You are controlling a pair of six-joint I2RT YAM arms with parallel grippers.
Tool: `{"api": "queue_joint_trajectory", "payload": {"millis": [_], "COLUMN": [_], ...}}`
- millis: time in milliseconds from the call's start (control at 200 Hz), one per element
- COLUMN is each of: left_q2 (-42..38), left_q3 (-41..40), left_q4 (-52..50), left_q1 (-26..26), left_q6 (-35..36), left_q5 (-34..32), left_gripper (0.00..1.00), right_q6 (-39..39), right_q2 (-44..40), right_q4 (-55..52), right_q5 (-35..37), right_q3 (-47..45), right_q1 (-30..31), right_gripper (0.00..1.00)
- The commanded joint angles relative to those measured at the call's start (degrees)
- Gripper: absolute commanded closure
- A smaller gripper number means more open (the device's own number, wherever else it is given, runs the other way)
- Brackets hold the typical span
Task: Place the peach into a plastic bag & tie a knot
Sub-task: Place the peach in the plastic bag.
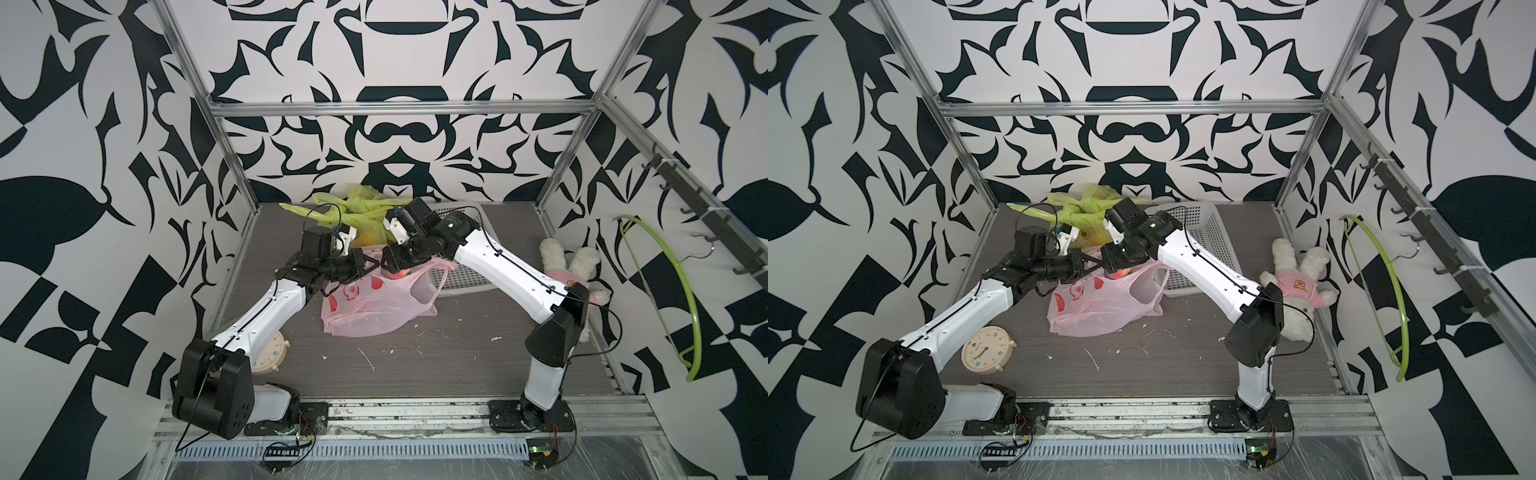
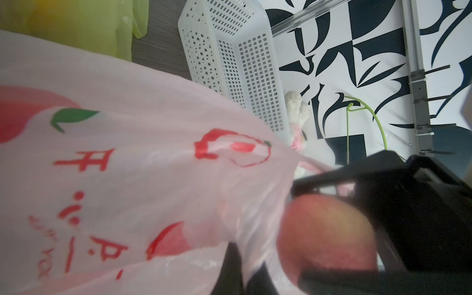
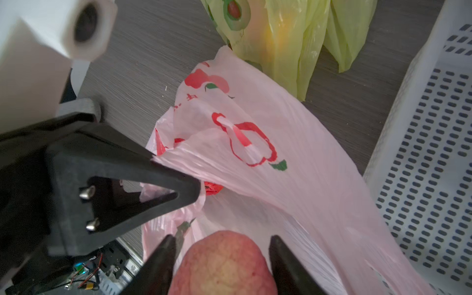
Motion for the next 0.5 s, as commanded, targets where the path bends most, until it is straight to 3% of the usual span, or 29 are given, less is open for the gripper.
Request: {"api": "queue_joint_trajectory", "payload": {"millis": [0,165,290,405,495], "left_q2": [-1.2,-1.1,-0.9,-0.5,-0.6], "left_q3": [0.5,0.2,0.1,0.2,0.3], "left_q4": [-1.2,-1.2,-1.0,-0.6,-0.6], "left_q1": [-0.2,-0.2,-0.2,-0.2,-0.3], "left_q6": [0.7,1.0,1.2,1.0,0.9], "left_q5": [0.0,-0.3,-0.7,-0.5,-0.5], "left_gripper": [1.0,1.0,1.0,1.0,1.0], "right_q6": [-0.2,1.9,6.3,11.2,15.6], "right_q2": [-3.6,-9.6,-20.7,-31.9,-38.9], "right_q4": [0.3,0.1,1.2,3.4,4.8], "right_q5": [0.7,3.5,8.1,8.9,8.9], "right_q3": [0.8,-0.6,-10.2,-22.7,-31.5], "right_q1": [0.7,0.7,0.6,0.6,0.6], "right_gripper": [0.29,0.28,0.31,0.39,0.54]}}
